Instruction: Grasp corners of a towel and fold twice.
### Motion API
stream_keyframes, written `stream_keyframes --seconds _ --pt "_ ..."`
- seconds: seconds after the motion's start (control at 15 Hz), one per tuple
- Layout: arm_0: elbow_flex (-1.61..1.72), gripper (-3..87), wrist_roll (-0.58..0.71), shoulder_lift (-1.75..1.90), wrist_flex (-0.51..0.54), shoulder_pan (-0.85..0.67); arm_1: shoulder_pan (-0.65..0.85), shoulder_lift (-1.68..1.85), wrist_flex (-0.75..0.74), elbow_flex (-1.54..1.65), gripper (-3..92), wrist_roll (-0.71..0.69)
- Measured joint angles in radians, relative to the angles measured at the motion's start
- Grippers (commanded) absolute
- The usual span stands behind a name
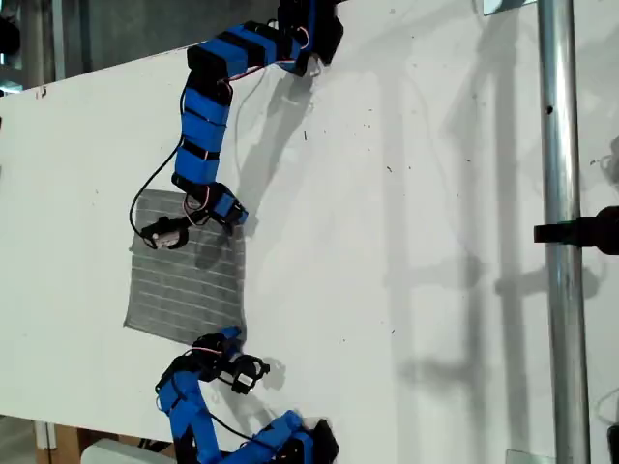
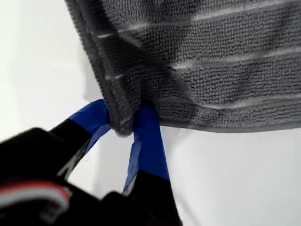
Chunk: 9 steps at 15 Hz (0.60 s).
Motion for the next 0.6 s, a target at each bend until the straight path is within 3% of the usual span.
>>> stream_keyframes --seconds 0.33,0.6 --pt "0.014 -2.8 -0.021 0.107 0.026 0.074 -0.006 0.04 -0.026 0.061 -0.3 0.012" --pt "0.015 -2.8 -0.156 0.334 0.132 0.33 -0.078 0.186 0.025 0.198 -0.3 0.044"
